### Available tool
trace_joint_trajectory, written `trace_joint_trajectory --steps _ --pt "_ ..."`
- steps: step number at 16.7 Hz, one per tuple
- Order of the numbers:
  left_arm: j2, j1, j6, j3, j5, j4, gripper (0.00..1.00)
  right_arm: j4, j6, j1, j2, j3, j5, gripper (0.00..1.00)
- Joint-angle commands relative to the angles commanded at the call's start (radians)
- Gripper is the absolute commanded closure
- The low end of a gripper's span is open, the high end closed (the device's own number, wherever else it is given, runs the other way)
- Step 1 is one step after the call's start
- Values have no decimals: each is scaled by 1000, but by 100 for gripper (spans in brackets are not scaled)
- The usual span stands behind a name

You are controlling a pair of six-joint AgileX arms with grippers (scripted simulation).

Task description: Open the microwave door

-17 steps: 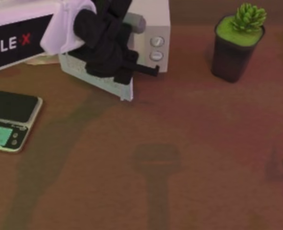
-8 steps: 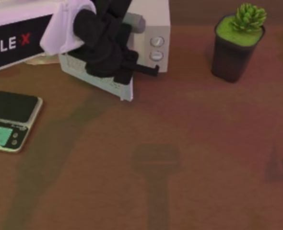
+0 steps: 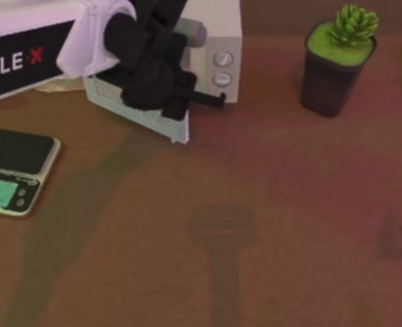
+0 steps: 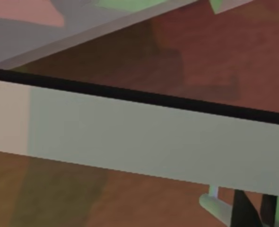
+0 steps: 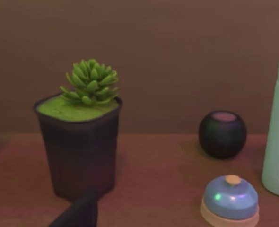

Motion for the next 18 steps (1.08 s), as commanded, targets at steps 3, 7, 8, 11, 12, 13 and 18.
trace_joint_trajectory --steps 3,7,8,11,12,13,18 --pt "-20 10 32 -23 16 7 100 0 0 0 0 0 0 0" --pt "-68 40 122 -88 63 23 100 0 0 0 0 0 0 0" --pt "-77 44 135 -96 70 27 100 0 0 0 0 0 0 0" --pt "-80 45 140 -99 72 29 100 0 0 0 0 0 0 0" --pt "-80 45 140 -99 72 29 100 0 0 0 0 0 0 0" --pt "-80 45 140 -99 72 29 100 0 0 0 0 0 0 0" --pt "-80 45 140 -99 72 29 100 0 0 0 0 0 0 0"
